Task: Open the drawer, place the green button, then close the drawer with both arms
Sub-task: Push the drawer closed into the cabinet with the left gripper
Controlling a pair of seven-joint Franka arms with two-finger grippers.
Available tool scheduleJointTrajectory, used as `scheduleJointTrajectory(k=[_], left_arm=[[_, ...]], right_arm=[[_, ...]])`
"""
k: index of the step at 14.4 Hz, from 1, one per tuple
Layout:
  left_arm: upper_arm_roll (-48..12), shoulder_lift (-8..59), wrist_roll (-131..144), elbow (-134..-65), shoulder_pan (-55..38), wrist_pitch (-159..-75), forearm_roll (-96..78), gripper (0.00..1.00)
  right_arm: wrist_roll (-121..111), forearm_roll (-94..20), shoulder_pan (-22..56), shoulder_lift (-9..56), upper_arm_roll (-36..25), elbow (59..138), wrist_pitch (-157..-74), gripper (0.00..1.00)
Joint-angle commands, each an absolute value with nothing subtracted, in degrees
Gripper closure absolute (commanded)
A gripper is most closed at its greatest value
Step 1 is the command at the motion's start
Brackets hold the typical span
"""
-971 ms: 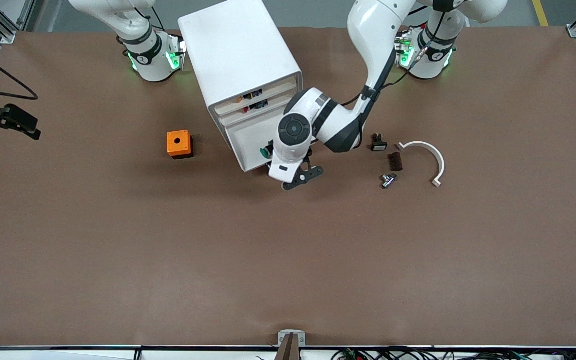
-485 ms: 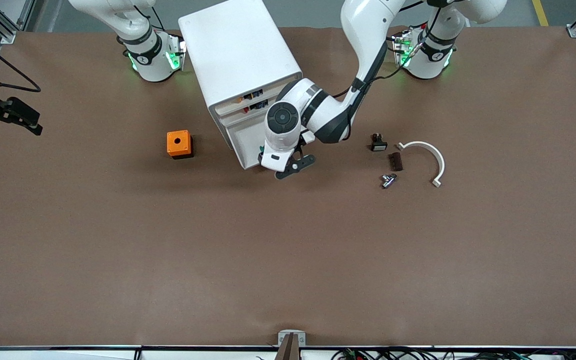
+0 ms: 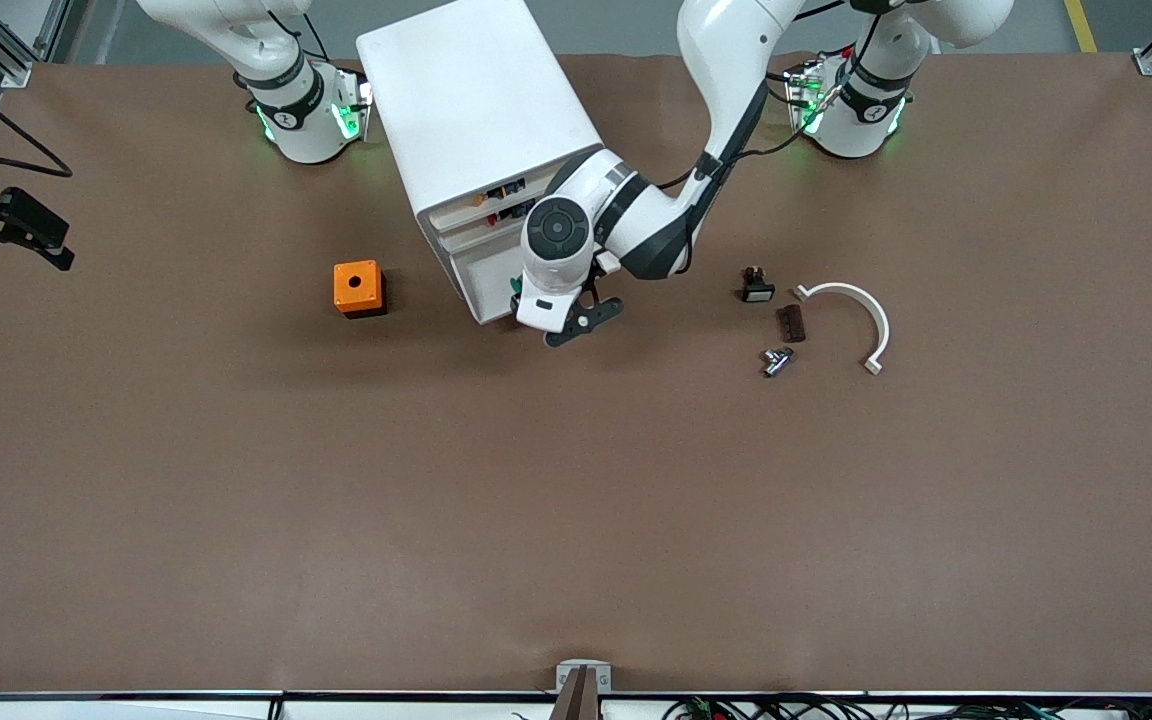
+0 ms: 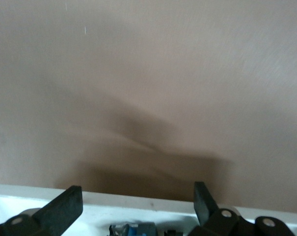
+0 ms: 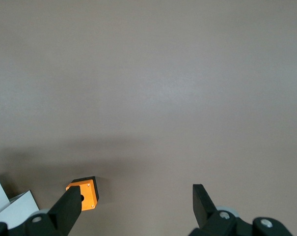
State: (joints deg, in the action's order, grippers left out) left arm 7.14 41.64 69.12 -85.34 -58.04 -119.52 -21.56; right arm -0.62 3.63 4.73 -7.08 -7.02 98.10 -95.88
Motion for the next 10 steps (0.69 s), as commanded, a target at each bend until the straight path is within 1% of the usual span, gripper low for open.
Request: scheduleJointTrajectory(k=[1,4,10], left_arm=[[6.4,41.3,69.9,-87.2,-58.4,-119.9,-24.6,0.00],[4.9,41.4,70.3,-87.4,-58.4,-119.8,-26.8,0.00],[1.7,41.6,73.2,-87.4,-58.4,-119.4,-29.6,0.00]], right_arm=[[-1.1,4.5,4.9,-5.5,-6.7,95.4,-95.3,0.00],[-0.7,4.1,4.7,-4.8,-6.6,94.0,-95.2,0.00],[-0.4,4.2,5.1,-4.5,-6.6,94.0,-95.2,0.00]])
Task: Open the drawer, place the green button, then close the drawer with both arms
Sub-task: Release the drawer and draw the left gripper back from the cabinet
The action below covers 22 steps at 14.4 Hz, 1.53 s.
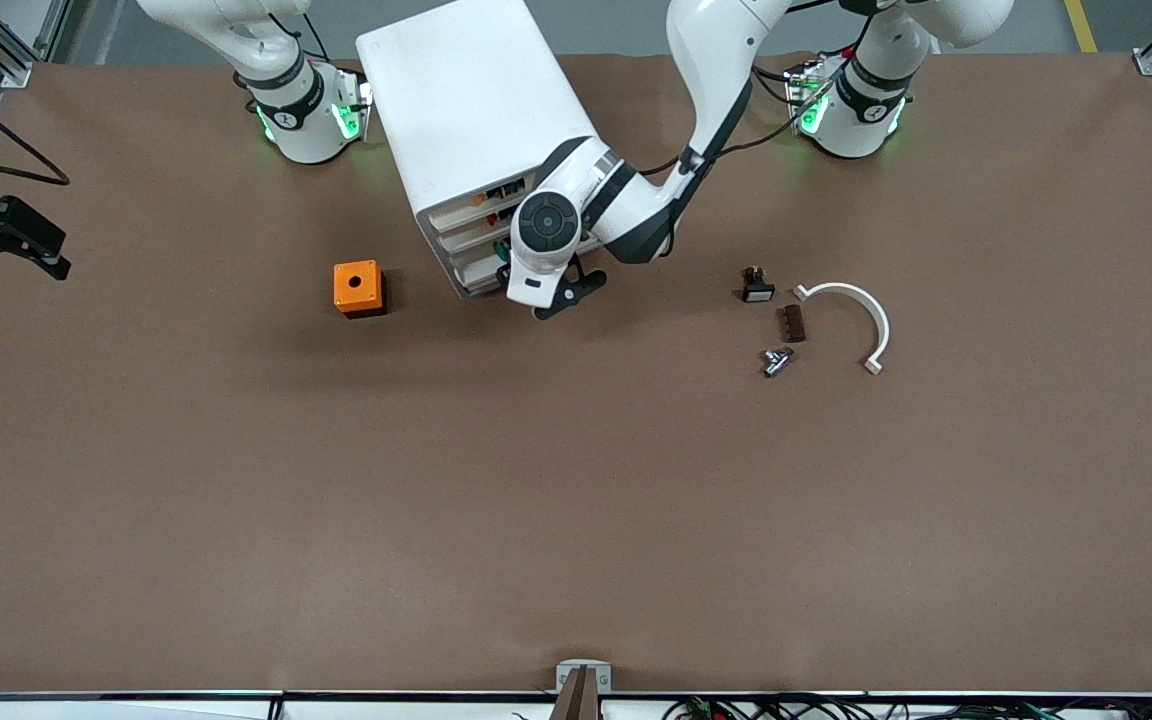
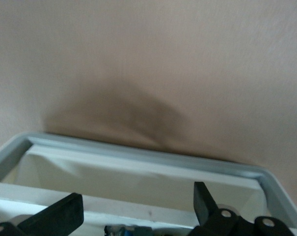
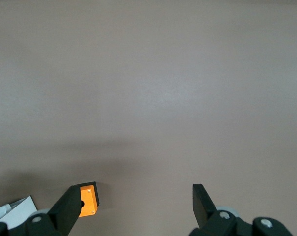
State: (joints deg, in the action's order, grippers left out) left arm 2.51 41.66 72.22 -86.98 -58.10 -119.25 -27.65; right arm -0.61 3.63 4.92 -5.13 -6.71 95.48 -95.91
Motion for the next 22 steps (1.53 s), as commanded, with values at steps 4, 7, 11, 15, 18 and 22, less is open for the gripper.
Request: scheduleJointTrajectory(k=[4,7,11,15,18,22], left_arm=[[0.9,41.7,73.1,-87.4,-58.3,-119.4,-30.3,0.00],[0.9,41.7,72.5,-87.4,-58.1,-119.4,-30.2,0.00],[1.1,41.0,72.6,-87.1,-56.8,-119.4,-30.0,0.00],[1.2,38.2,72.4,-86.6,-53.5,-119.4,-29.6,0.00],[1.8,34.7,72.4,-86.4,-50.5,-119.4,-28.9,0.00],[1.7,31.2,72.2,-84.2,-43.1,-117.0,-23.2,0.00]], right_arm=[[-0.1,4.0,5.2,-4.5,-6.5,93.9,-95.1,0.00],[0.0,3.8,5.2,-4.6,-6.6,94.0,-95.3,0.00],[-0.1,3.6,5.0,-4.5,-6.5,93.8,-95.1,0.00],[1.8,1.2,4.3,-2.6,-6.7,91.3,-94.2,0.00],[1.8,1.2,4.2,-2.5,-6.8,91.4,-94.1,0.00],[1.8,1.6,4.4,-2.5,-6.8,91.4,-94.2,0.00]])
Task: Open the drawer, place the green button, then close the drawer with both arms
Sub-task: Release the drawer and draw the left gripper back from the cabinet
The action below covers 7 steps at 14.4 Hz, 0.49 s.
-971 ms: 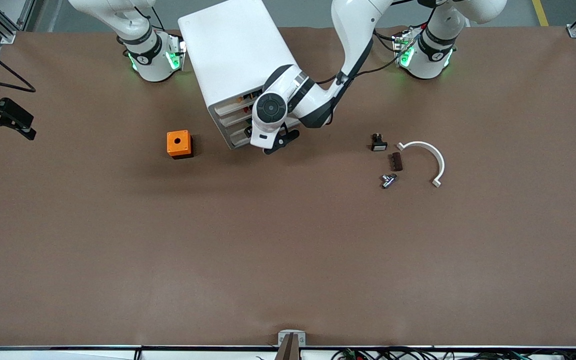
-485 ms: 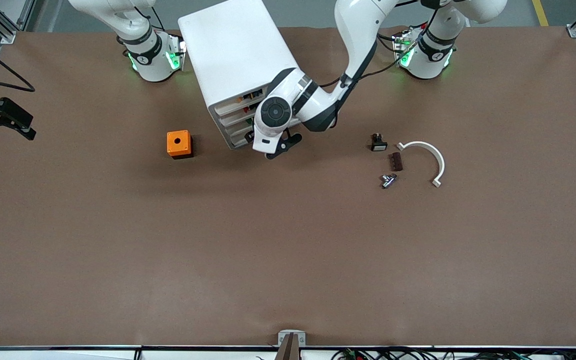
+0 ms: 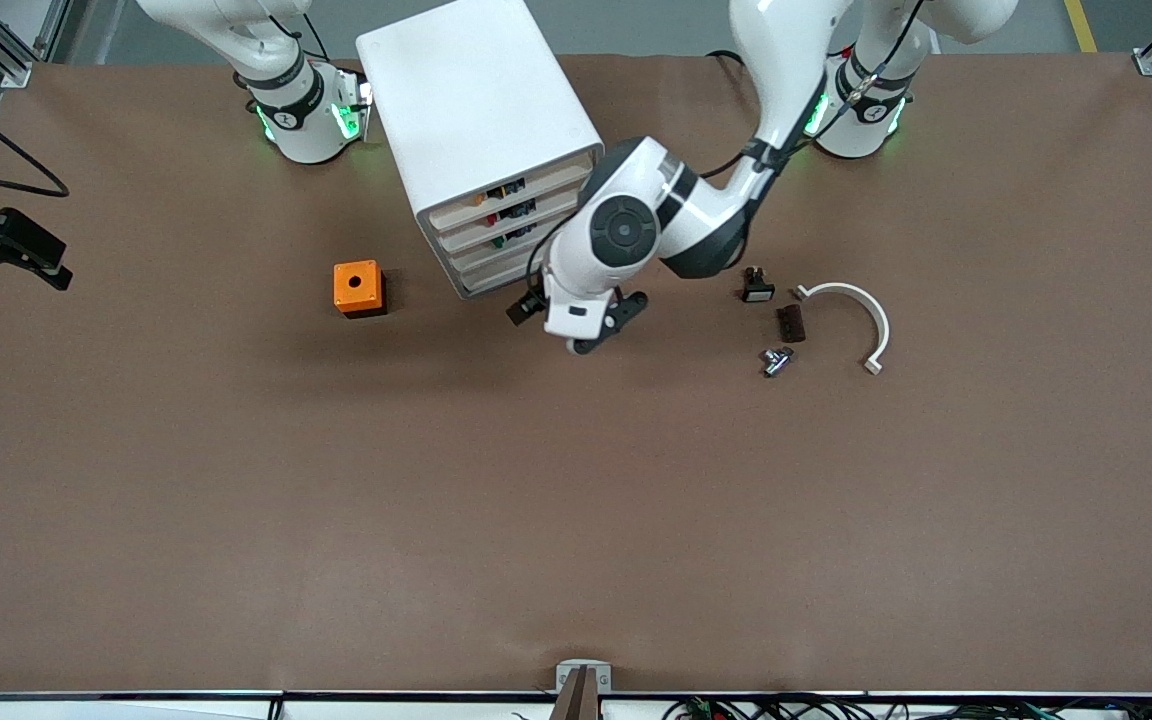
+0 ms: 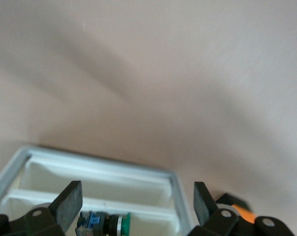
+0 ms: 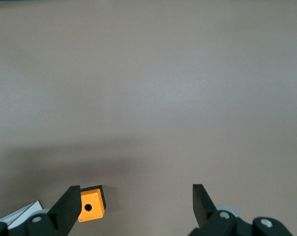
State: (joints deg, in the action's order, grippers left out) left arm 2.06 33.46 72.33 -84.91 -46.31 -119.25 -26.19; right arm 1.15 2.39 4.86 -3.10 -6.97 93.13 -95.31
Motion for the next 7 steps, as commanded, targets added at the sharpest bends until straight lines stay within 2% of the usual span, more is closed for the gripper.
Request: scheduleJointTrajectory(k=[1,7], left_arm=[[1.8,30.6,71.4,-82.7,-41.2,-114.7,-21.1,0.00],[1.7,23.1,53.8,-82.1,-29.9,-100.0,-16.4,0.00]], right_arm=[[1.8,1.7,4.4,-2.5,-6.8,91.3,-94.3,0.00],[2.0,1.5,5.1,-2.4,-6.8,91.1,-94.2,0.00]])
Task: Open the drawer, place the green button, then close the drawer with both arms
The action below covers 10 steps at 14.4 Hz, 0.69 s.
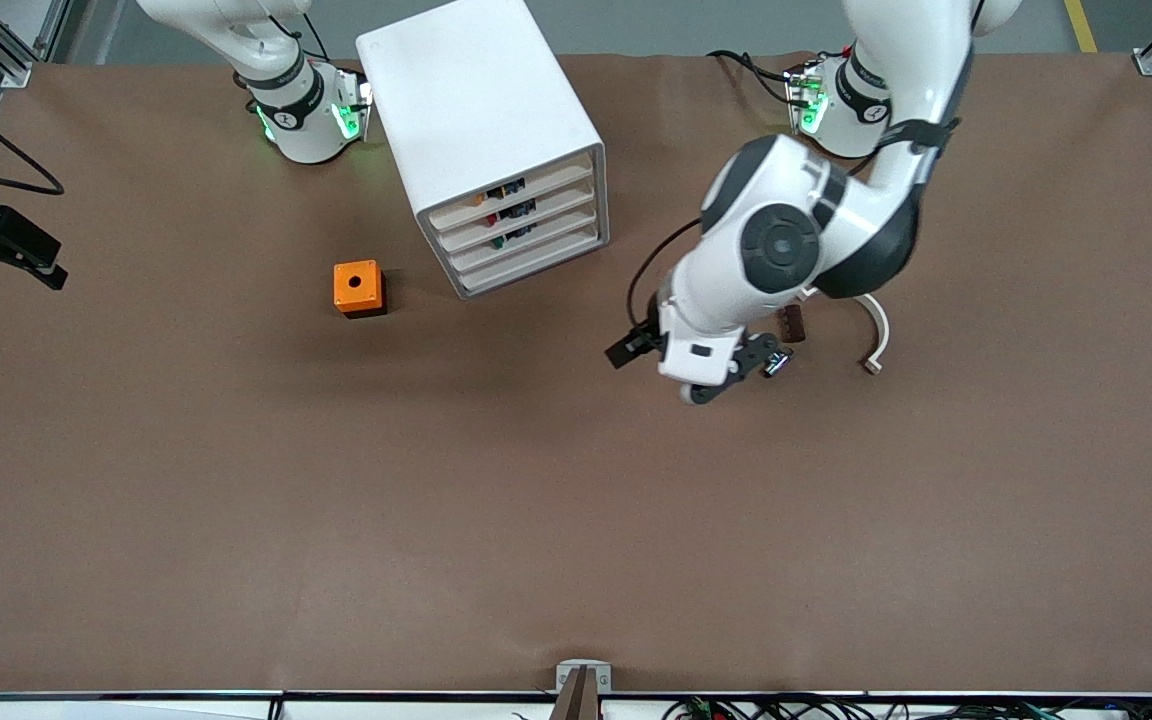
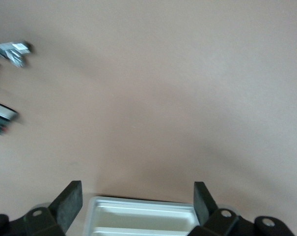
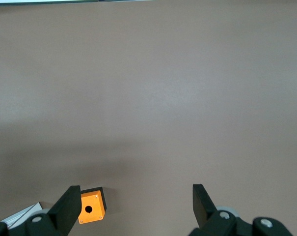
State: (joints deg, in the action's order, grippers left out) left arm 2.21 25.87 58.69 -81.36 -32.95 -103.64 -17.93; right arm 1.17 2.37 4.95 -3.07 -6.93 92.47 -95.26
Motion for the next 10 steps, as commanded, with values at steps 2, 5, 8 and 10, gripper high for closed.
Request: scheduleJointTrajectory(k=[2,5,8,10], left_arm=[[1.8,20.6,47.7,-82.2,-26.0,-95.5,-16.3,0.00],[1.7,17.9,39.3,-82.3,-21.7,-89.6,-14.6,0.00],[1.6,15.3,34.4,-82.4,-19.1,-85.5,-10.9,0.00],[1.6,13.8,28.6,-82.4,-15.9,-83.0,-10.7,0.00]], right_arm=[[1.5,1.3,4.8,-2.5,-6.7,91.2,-94.2,0.00],[1.1,1.3,4.8,-2.6,-6.7,91.1,-94.3,0.00],[1.1,1.3,4.5,-2.6,-6.8,91.1,-94.3,0.00],[0.2,1.4,4.5,-2.6,-6.9,91.1,-94.1,0.00]])
